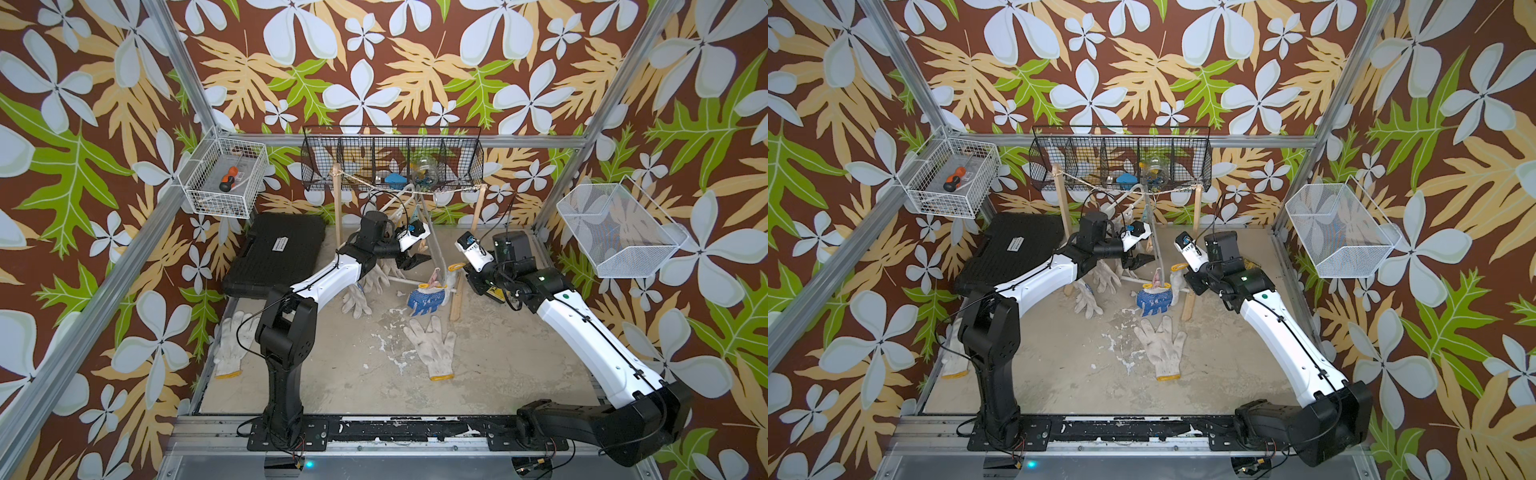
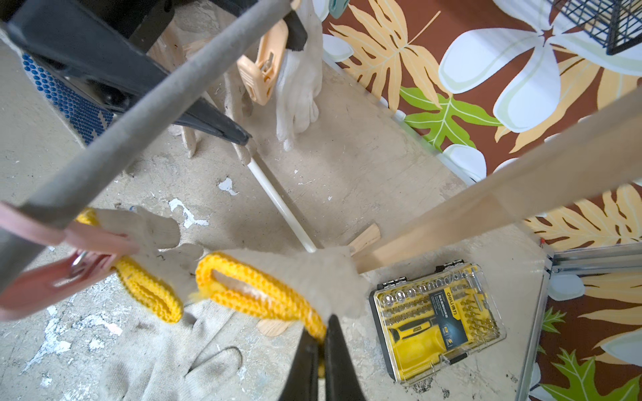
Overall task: Clip the gloves onto a hanger to dry
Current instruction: Open the clamp at the hanger.
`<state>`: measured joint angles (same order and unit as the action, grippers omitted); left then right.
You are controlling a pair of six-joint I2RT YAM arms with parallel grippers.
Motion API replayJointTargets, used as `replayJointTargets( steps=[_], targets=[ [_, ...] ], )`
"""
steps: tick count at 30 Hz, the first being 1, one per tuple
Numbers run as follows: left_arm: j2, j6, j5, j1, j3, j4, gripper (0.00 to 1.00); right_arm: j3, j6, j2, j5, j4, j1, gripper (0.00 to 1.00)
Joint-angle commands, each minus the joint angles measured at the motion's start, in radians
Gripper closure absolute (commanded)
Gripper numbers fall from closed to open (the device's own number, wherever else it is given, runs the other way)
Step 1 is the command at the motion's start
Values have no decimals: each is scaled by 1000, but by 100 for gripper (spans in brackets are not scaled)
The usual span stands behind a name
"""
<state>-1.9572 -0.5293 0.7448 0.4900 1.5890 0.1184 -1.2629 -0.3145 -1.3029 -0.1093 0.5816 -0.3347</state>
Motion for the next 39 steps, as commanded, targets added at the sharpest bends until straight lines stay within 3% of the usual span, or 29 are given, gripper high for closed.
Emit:
replayJointTargets(
  steps=[1,10,14,21,26,32,39],
  targets=[
    [-10,20,43,-7,24,20,33,-9,2,-7,-14,8,0,100],
    [-23,20,54,-7,29,-5,50,-13,0,-18,-20,9,-1,100],
    [-27,21,56,-8,50,-18,52,-15,3,-25,-32,7,-1,100],
    [-32,28,64,-8,63,-35,69,-11,8,-32,-46,-5,-1,100],
    [-18,37,76,-8,53,-35,76,1,20,-44,-25,-31,-1,100],
    [5,72,102,-8,19,-1,77,-17,81,-97,98,-68,-1,100],
    [28,111,110,-8,-17,52,77,-23,144,-168,30,-115,-3,100]
  ],
)
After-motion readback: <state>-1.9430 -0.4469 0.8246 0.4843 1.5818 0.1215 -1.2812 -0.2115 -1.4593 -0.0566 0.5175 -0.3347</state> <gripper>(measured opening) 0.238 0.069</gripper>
